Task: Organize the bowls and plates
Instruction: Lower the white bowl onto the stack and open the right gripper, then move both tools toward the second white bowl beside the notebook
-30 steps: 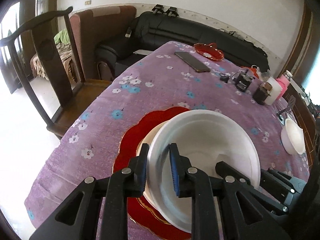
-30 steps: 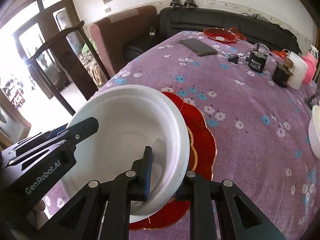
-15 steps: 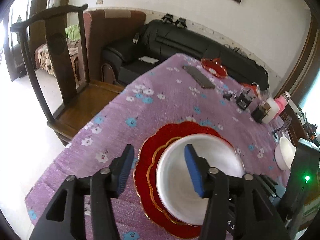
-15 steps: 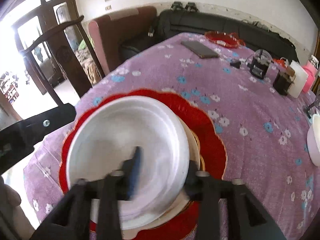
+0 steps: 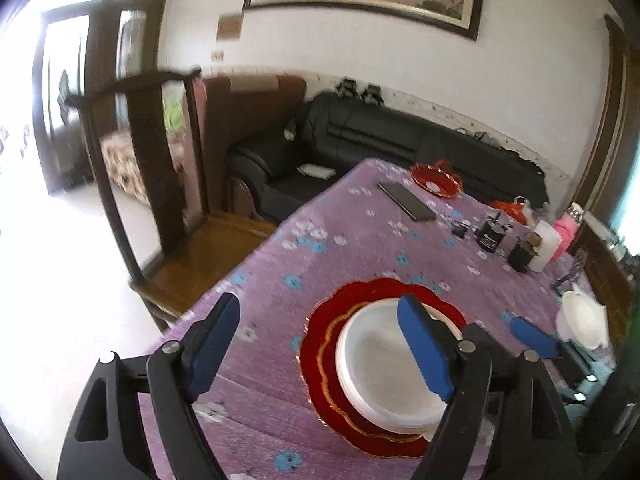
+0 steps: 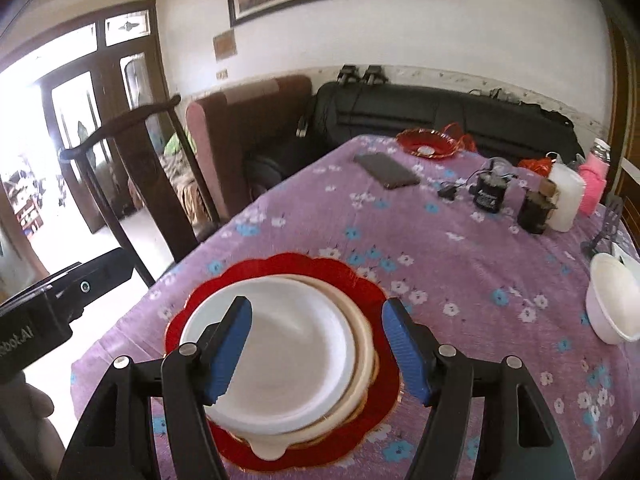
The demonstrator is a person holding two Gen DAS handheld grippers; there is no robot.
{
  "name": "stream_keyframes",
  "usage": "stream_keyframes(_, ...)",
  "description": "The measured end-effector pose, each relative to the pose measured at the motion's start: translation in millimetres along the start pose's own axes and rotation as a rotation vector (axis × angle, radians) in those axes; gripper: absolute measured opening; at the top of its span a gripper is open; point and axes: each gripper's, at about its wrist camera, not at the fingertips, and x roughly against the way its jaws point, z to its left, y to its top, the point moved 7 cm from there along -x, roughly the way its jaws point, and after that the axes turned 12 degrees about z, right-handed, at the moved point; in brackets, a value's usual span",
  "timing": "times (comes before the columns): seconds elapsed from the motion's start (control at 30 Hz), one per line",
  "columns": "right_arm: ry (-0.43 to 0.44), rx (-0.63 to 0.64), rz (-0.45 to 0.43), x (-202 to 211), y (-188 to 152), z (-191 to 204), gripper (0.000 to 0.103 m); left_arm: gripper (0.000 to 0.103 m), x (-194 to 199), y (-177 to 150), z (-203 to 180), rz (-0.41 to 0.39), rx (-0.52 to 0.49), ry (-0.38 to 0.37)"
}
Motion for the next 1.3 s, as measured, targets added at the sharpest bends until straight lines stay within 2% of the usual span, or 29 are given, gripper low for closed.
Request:
stream_keyframes(0.17, -0.015, -0.021, -0.04, 22, -14, -13, 0.076, 0.09, 24, -8, -22, -0.086, -0.099, 0.094)
stream_keyframes(0.37, -0.017, -0.063, -0.046, 37, -32, -36, 0.076, 0.09, 33, -23, -51, -0.096, -0.195, 0.136)
stream_keyframes(0.97, -0.043, -0.19, -0.094, 89, -62, -109, 0.077, 0.09, 65, -41, -97, -0.117, -0.303, 0.098)
stream_keyframes(1.07, -0.06, -0.193, -0.127, 121, -56, -125, 0.077, 0.09, 93, -29, -91, -0.179, -0.361, 0.114)
stream_keyframes(1.13, -0.105, -0.18, -0.174, 158, -47, -138, 0.077, 0.091, 120, -16, -80, -0.261, -0.399, 0.189)
stream_keyframes(1.2, -0.126, -0.18, -0.214, 197, -38, -152, 0.077, 0.091, 153, 4, -60, -0.38, -0.434, 0.342)
stream_keyframes(1.23, -0.131, -0.188, -0.228, 217, -32, -160, 0.077, 0.091, 173, 21, -43, -0.449, -0.446, 0.454)
stream_keyframes(1.3, -0.145, -0.22, -0.268, 263, -15, -180, 0.077, 0.091, 197, 45, -18, -0.51, -0.435, 0.579)
